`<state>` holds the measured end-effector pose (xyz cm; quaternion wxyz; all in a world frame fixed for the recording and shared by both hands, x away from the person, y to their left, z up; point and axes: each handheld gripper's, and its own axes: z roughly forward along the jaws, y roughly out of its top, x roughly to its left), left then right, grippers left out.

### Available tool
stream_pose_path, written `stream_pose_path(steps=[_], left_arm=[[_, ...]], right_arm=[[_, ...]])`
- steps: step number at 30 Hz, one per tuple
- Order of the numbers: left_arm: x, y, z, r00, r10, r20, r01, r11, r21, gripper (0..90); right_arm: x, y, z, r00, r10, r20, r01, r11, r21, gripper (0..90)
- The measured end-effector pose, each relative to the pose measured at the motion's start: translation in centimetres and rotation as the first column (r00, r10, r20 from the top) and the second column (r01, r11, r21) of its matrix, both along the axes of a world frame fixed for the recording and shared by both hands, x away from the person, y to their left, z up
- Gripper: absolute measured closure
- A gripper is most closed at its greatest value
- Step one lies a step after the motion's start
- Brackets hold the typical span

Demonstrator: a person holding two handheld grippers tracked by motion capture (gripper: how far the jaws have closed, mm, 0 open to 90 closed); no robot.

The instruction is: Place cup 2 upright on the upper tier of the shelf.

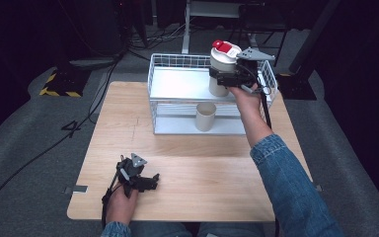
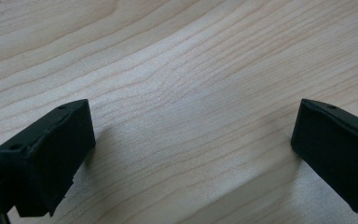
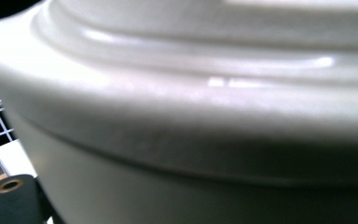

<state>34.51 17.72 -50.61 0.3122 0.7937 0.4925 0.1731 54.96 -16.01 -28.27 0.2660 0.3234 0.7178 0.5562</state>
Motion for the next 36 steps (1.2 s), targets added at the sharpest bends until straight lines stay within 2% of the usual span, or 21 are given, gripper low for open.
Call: stream_pose_path(steps=[5,14,20,26,36], left_arm=[[0.0,0.0,0.0,1.0000,0.000,0.000,0.000,1.0000,0.000,0.2],[0.0,0.0,0.0,1.0000,-0.001,0.000,0.001,1.0000,0.001,0.2],[0.0,0.0,0.0,1.0000,-0.001,0.000,0.001,1.0000,0.001,0.2],[0.0,0.0,0.0,1.0000,-0.001,0.000,0.001,1.0000,0.001,0.2],[0.0,0.0,0.0,1.0000,-0.001,0.000,0.001,1.0000,0.002,0.2]], right_arm=[[0.1,0.0,0.0,1.0000,0.004,0.000,-0.004,1.000,0.003,10.7],[0.2,-0.3,-0.1,0.9999,-0.004,-0.009,0.004,1.000,-0.002,2.5],[-0.3,-0.8,0.1,0.9998,-0.005,-0.017,0.005,1.000,-0.003,2.3],[-1.5,-1.9,0.5,1.0000,0.002,-0.009,-0.003,1.000,-0.015,2.3],[-4.1,-4.1,1.3,0.9995,0.031,-0.004,-0.031,1.000,0.003,2.3]])
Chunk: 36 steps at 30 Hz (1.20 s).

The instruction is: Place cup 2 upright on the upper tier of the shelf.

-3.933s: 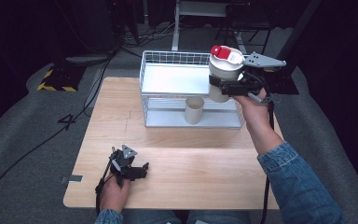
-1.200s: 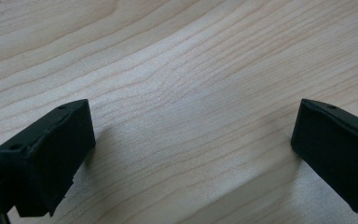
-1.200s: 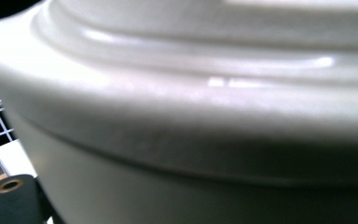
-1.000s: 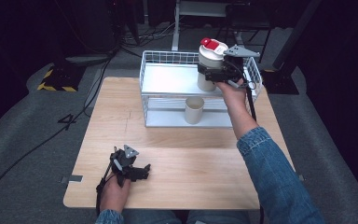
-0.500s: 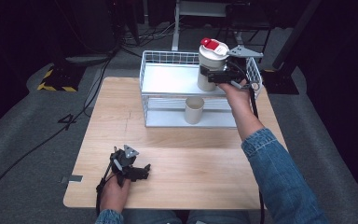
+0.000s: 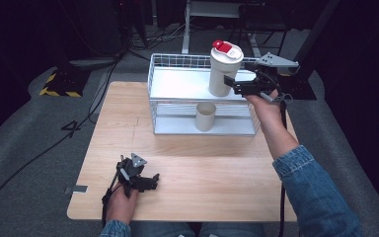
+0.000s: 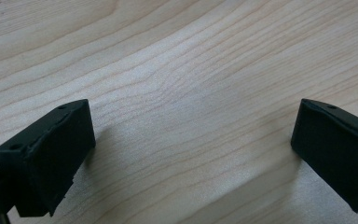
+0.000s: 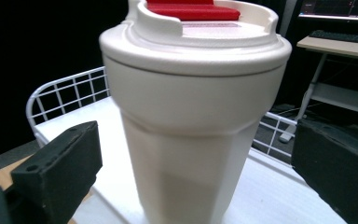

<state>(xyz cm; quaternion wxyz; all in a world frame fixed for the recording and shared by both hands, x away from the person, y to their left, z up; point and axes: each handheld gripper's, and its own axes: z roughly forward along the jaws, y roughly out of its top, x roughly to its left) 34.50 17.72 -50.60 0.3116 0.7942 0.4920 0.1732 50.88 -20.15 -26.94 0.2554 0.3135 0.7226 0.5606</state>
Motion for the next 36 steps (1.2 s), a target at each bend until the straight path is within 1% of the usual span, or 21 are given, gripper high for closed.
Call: stream_pose_path(steps=[2,5,9,13,15,19,21,23,25,27,30,33,34,36], left_arm=[[0.0,0.0,0.0,1.0000,0.001,0.000,-0.001,1.0000,0.000,0.2],[-0.1,0.0,0.0,1.0000,0.000,0.000,0.000,1.0000,0.001,0.2],[-0.1,0.0,0.0,1.0000,0.008,-0.001,-0.008,1.0000,0.000,0.2],[-0.1,0.0,0.0,1.0000,0.007,-0.002,-0.007,1.0000,0.000,0.2],[-0.1,0.0,0.0,1.0000,0.007,-0.002,-0.007,1.0000,0.001,0.2],[-0.2,0.0,0.0,1.0000,0.009,-0.001,-0.009,1.0000,0.001,0.2],[-0.2,0.0,0.0,0.9999,0.010,0.001,-0.010,0.9999,0.002,0.2],[-0.2,0.0,0.0,0.9999,0.011,0.001,-0.011,0.9999,0.002,0.2],[-0.2,0.0,0.0,0.9999,0.011,0.001,-0.011,0.9999,0.002,0.2],[-0.2,0.0,0.0,0.9999,0.011,0.001,-0.011,0.9999,0.002,0.2],[-0.2,0.0,0.0,0.9999,0.011,0.001,-0.011,0.9999,0.002,0.2],[-0.2,0.0,0.0,0.9999,0.011,0.001,-0.011,0.9999,0.002,0.2],[-0.2,0.0,0.0,0.9999,0.011,0.001,-0.011,0.9999,0.001,0.2],[-0.2,0.0,0.0,0.9999,0.011,0.001,-0.011,0.9999,0.001,0.2]], right_arm=[[-0.6,-0.4,0.0,0.9999,0.007,-0.012,-0.007,1.000,-0.006,2.3],[-1.7,-0.8,-0.1,0.9997,0.022,-0.012,-0.022,1.000,-0.022,2.3],[-2.9,-1.7,-0.2,0.9989,0.046,-0.006,-0.046,0.999,-0.015,2.7],[-4.0,-2.5,-0.5,0.9980,0.060,-0.019,-0.060,0.998,-0.031,3.5],[-4.6,-3.0,-0.7,0.9969,0.076,-0.021,-0.076,0.997,-0.025,3.8],[-5.8,-4.1,-1.0,0.9965,0.083,-0.008,-0.083,0.996,-0.029,3.9],[-6.4,-4.7,-1.3,0.9958,0.091,-0.010,-0.091,0.995,-0.027,4.0],[-7.0,-5.2,-1.6,0.9952,0.096,-0.018,-0.096,0.995,-0.037,4.0],[-7.6,-5.7,-1.9,0.9950,0.098,-0.017,-0.099,0.994,-0.042,4.5],[-8.5,-6.3,-2.3,0.9946,0.104,-0.011,-0.104,0.993,-0.062,6.1],[-9.5,-6.9,-2.7,0.9947,0.102,0.009,-0.101,0.991,-0.088,8.0],[-10.6,-7.5,-3.2,0.9948,0.100,0.015,-0.098,0.988,-0.117,10.0],[-10.9,-7.7,-3.4,0.9946,0.102,0.017,-0.099,0.988,-0.120,10.8],[-11.5,-8.1,-3.9,0.9940,0.109,0.003,-0.108,0.987,-0.117,14.1]])
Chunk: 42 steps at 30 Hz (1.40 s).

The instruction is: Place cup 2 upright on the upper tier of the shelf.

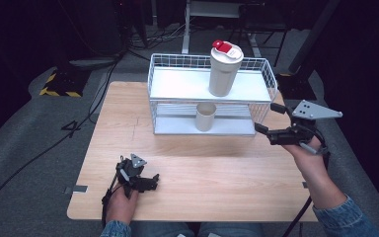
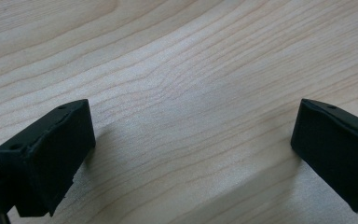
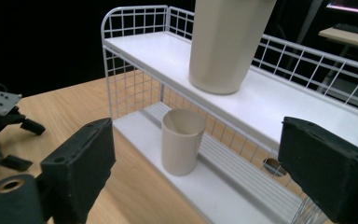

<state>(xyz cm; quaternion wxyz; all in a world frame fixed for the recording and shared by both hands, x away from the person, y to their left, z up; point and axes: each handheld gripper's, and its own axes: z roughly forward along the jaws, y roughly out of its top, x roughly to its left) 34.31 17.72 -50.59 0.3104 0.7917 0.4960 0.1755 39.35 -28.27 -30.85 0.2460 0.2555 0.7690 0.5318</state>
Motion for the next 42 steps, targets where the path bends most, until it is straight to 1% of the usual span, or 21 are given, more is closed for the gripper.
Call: stream_pose_path(steps=[1,3,4,5,9,10,13,18,21,22,24,27,29,33,37,42], left_arm=[[0.0,0.0,0.0,1.0000,-0.002,0.000,0.002,1.0000,0.001,0.2],[0.0,0.0,0.0,1.0000,-0.003,-0.001,0.003,1.0000,-0.001,0.2],[0.0,0.0,0.0,1.0000,-0.003,0.000,0.003,1.0000,0.000,0.2],[0.0,0.0,0.0,1.0000,-0.003,0.000,0.003,1.0000,0.001,0.2],[0.0,0.0,0.0,1.0000,-0.003,-0.001,0.003,1.0000,-0.001,0.2],[0.0,0.0,0.0,1.0000,-0.003,-0.001,0.003,1.0000,-0.001,0.2],[0.0,0.0,0.0,1.0000,-0.003,0.000,0.003,1.0000,0.001,0.2],[0.0,0.0,0.0,1.0000,-0.003,-0.001,0.003,1.0000,-0.001,0.2],[0.0,0.0,0.0,1.0000,-0.004,-0.001,0.004,1.0000,-0.001,0.2],[0.0,0.0,0.0,1.0000,-0.003,0.000,0.003,1.0000,0.000,0.2],[0.0,0.0,0.0,1.0000,-0.003,-0.001,0.003,1.0000,-0.001,0.2],[0.0,0.0,0.0,1.0000,-0.003,-0.001,0.003,1.0000,-0.002,0.2],[0.0,0.0,0.0,1.0000,-0.003,-0.001,0.003,1.0000,-0.001,0.2],[0.0,0.0,0.0,1.0000,-0.004,-0.002,0.004,1.0000,0.000,0.2],[0.1,0.0,0.0,1.0000,-0.006,-0.003,0.006,1.0000,-0.002,0.2],[0.1,0.0,0.0,1.0000,-0.006,-0.003,0.006,1.0000,-0.002,0.2]], right_arm=[[-0.2,-0.1,-0.2,1.0000,0.004,-0.004,-0.004,1.000,-0.004,15.6],[-0.7,-0.4,-0.8,0.9993,-0.003,-0.037,0.002,1.000,-0.012,15.5],[-1.0,-0.6,-1.2,0.9988,-0.011,-0.049,0.011,1.000,-0.010,15.5],[-1.2,-0.7,-1.5,0.9988,-0.009,-0.049,0.009,1.000,-0.004,15.5],[-2.1,-1.2,-3.0,0.9967,-0.017,-0.080,0.017,1.000,0.002,15.5],[-2.3,-1.4,-3.3,0.9959,-0.018,-0.088,0.020,1.000,0.014,15.5],[-2.7,-1.6,-4.5,0.9924,-0.022,-0.121,0.027,0.999,0.042,15.5],[-3.2,-1.3,-6.7,0.9862,-0.025,-0.163,0.029,0.999,0.022,15.5],[-3.5,-1.5,-8.1,0.9813,-0.039,-0.188,0.045,0.999,0.029,15.5],[-3.5,-1.5,-8.4,0.9802,-0.050,-0.192,0.055,0.998,0.020,15.5],[-3.4,-1.4,-9.0,0.9762,-0.058,-0.209,0.054,0.998,-0.024,15.6],[-3.5,-1.4,-10.0,0.9710,-0.082,-0.225,0.072,0.996,-0.050,15.6],[-3.4,-1.4,-10.7,0.9646,-0.088,-0.249,0.072,0.995,-0.074,15.7],[-3.1,-1.9,-12.2,0.9507,-0.107,-0.291,0.085,0.992,-0.089,15.6],[-3.0,-2.3,-13.4,0.9430,-0.122,-0.310,0.098,0.991,-0.093,15.6],[-3.0,-2.8,-15.0,0.9341,-0.124,-0.335,0.093,0.990,-0.108,15.6]])
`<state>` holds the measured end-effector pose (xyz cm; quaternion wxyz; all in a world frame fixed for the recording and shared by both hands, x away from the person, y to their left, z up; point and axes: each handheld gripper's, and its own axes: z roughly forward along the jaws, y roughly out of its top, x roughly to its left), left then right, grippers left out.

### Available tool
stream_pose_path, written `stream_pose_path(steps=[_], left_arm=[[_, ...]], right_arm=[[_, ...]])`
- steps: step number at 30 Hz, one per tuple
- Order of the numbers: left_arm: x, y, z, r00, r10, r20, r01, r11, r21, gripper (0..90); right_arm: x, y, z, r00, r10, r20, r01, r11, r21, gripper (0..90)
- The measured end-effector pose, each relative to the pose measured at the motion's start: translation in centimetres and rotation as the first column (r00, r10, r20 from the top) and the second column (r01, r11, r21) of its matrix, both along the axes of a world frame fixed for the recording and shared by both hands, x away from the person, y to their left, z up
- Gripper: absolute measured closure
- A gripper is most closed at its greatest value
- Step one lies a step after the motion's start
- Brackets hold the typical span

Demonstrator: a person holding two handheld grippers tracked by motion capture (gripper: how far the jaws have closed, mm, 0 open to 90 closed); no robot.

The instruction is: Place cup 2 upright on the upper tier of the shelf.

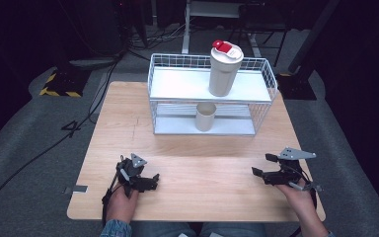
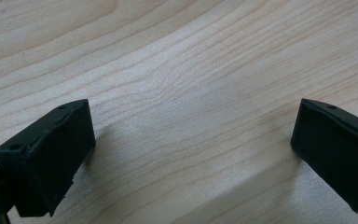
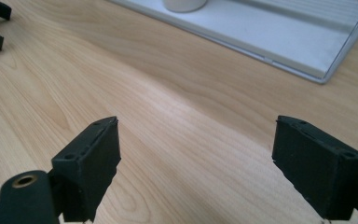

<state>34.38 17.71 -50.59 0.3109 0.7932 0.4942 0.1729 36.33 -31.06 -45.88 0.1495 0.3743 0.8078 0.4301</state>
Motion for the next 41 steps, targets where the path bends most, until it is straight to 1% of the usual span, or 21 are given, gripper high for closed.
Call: stream_pose_path(steps=[4,7,9,11,14,18,21,23,24,27,31,33,35,37,39,41], left_arm=[[0.0,0.0,0.0,1.0000,0.000,0.001,0.000,1.0000,0.000,0.2],[0.0,0.0,0.0,1.0000,0.000,0.002,0.000,1.0000,-0.001,0.2],[0.0,0.0,0.0,1.0000,0.000,0.002,0.000,1.0000,-0.001,0.2],[0.0,0.0,0.0,1.0000,-0.002,0.002,0.002,1.0000,0.000,0.2],[0.0,0.0,0.0,1.0000,0.000,0.002,0.000,1.0000,-0.001,0.2],[0.0,0.0,0.0,1.0000,-0.001,0.003,0.001,1.0000,-0.001,0.2],[0.0,0.0,0.0,1.0000,0.000,0.002,0.000,1.0000,-0.001,0.2],[0.0,0.0,0.0,1.0000,0.000,0.002,0.000,1.0000,-0.001,0.2],[0.0,0.0,0.0,1.0000,-0.001,0.002,0.001,1.0000,-0.001,0.2],[0.0,0.0,0.0,1.0000,-0.002,0.002,0.002,1.0000,0.000,0.2],[0.0,0.0,0.0,1.0000,-0.002,0.003,0.002,1.0000,-0.001,0.2],[0.0,0.0,0.0,1.0000,-0.001,0.002,0.001,1.0000,-0.001,0.2],[0.0,0.0,0.0,1.0000,-0.002,0.002,0.002,1.0000,-0.001,0.2],[0.0,0.2,0.0,0.9998,-0.020,-0.002,0.020,0.9998,0.002,0.2],[0.1,0.4,0.0,0.9997,-0.026,0.000,0.026,0.9997,0.002,0.2],[0.1,0.5,0.0,0.9997,-0.025,0.001,0.025,0.9997,0.003,0.2]], right_arm=[[-0.1,-0.2,-1.2,0.9998,-0.008,-0.018,0.008,1.000,-0.013,15.5],[-0.1,-0.1,-2.1,0.9994,-0.009,-0.033,0.008,0.999,-0.040,15.6],[-0.1,-0.2,-2.5,0.9992,-0.013,-0.038,0.012,0.999,-0.043,15.5],[-0.2,-0.2,-2.9,0.9991,-0.021,-0.036,0.019,0.999,-0.047,15.5],[-0.4,-0.4,-3.3,0.9993,-0.031,-0.020,0.031,0.998,-0.046,15.5],[-0.4,-0.5,-3.9,0.9987,-0.048,-0.019,0.047,0.998,-0.043,15.1],[-0.3,-0.5,-4.1,0.9984,-0.054,-0.013,0.054,0.997,-0.052,14.7],[-0.3,-0.4,-4.2,0.9980,-0.063,-0.007,0.062,0.996,-0.069,14.7],[-0.2,-0.4,-4.3,0.9985,-0.055,-0.002,0.055,0.996,-0.075,14.7],[0.0,-0.2,-4.5,0.9987,-0.043,-0.027,0.040,0.994,-0.104,14.9],[0.1,-0.1,-4.6,0.9981,-0.049,-0.037,0.044,0.991,-0.124,15.4],[0.1,0.0,-4.6,0.9980,-0.056,-0.029,0.051,0.989,-0.139,15.0],[0.2,0.0,-4.6,0.9978,-0.059,-0.030,0.054,0.989,-0.141,14.5],[0.2,0.0,-4.6,0.9976,-0.062,-0.029,0.057,0.988,-0.145,14.1],[0.2,0.1,-4.6,0.9974,-0.066,-0.030,0.061,0.987,-0.146,13.4],[0.2,0.1,-4.6,0.9964,-0.079,-0.032,0.073,0.986,-0.150,11.6]])
